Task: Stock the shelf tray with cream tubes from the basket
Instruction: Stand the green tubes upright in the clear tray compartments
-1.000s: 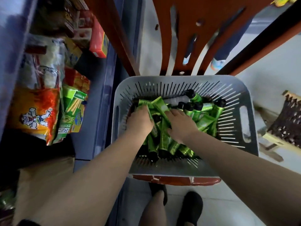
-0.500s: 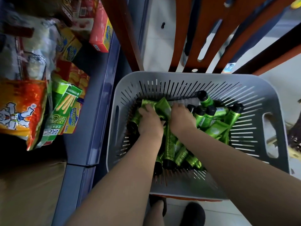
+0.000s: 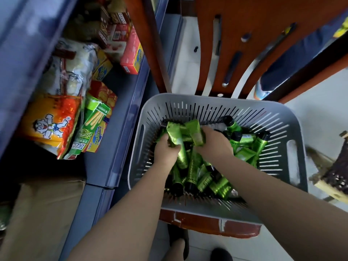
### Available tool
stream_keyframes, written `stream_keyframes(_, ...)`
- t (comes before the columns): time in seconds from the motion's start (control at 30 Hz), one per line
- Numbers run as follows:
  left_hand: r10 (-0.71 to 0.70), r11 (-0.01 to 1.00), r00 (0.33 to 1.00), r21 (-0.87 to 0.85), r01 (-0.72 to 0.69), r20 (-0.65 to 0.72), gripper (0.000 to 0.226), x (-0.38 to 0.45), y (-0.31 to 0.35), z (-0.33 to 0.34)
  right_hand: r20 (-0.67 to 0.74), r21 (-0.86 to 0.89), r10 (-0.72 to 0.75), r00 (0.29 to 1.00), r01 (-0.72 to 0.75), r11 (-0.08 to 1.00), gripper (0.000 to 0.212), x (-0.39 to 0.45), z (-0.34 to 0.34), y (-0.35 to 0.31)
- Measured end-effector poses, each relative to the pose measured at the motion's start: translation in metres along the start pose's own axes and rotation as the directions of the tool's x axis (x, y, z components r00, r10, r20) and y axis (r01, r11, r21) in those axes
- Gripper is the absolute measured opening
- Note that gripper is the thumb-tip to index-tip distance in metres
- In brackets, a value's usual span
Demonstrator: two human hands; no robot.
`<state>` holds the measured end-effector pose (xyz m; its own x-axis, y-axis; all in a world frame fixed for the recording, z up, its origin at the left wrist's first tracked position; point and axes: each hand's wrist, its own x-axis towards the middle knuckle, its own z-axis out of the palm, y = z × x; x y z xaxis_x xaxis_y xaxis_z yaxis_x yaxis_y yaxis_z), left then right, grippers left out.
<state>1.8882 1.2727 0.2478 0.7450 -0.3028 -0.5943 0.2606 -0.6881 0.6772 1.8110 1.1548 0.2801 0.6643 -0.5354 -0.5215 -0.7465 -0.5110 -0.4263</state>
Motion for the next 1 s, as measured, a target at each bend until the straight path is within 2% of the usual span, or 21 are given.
stream_keyframes(0.13, -0.006, 0.98, 1.0, -0.2, 0.01, 0.018, 0.042, -0.037, 0.04, -0.027, -0.019, 0.229, -0.085, 0.996, 0.087, 0.97, 0.043, -0.035, -0.041, -0.004)
stream_keyframes(0.23, 0.076, 0.937, 0.997, -0.342, -0.069, 0.007, 0.02, -0.079, 0.083, -0.053, -0.005, 0.508, -0.136, 0.991, 0.12, 0.853, 0.037, -0.07, -0.086, -0.016)
stream_keyframes(0.33, 0.184, 0.893, 0.982, -0.41, -0.188, -0.048, 0.018, -0.142, 0.129, -0.084, 0.004, 0.646, -0.224, 0.975, 0.169, 0.744, 0.034, -0.122, -0.138, -0.034)
stream_keyframes(0.6, 0.499, 0.773, 0.856, -0.376, -0.511, -0.137, 0.025, -0.308, 0.215, -0.175, -0.13, 0.739, -0.471, 0.872, 0.402, 0.54, 0.035, -0.252, -0.249, -0.095)
stream_keyframes(0.77, 0.55, 0.738, 0.804, -0.318, -0.595, -0.228, 0.041, -0.402, 0.242, -0.239, -0.164, 0.742, -0.619, 0.768, 0.509, 0.436, 0.033, -0.33, -0.293, -0.147)
stream_keyframes(0.9, 0.571, 0.706, 0.769, -0.305, -0.639, -0.288, 0.018, -0.465, 0.255, -0.292, -0.17, 0.734, -0.752, 0.637, 0.591, 0.334, 0.03, -0.383, -0.311, -0.198)
stream_keyframes(1.0, 0.572, 0.691, 0.74, -0.278, -0.667, -0.355, 0.016, -0.51, 0.253, -0.334, -0.17, 0.719, -0.818, 0.549, 0.637, 0.278, 0.026, -0.423, -0.317, -0.239)
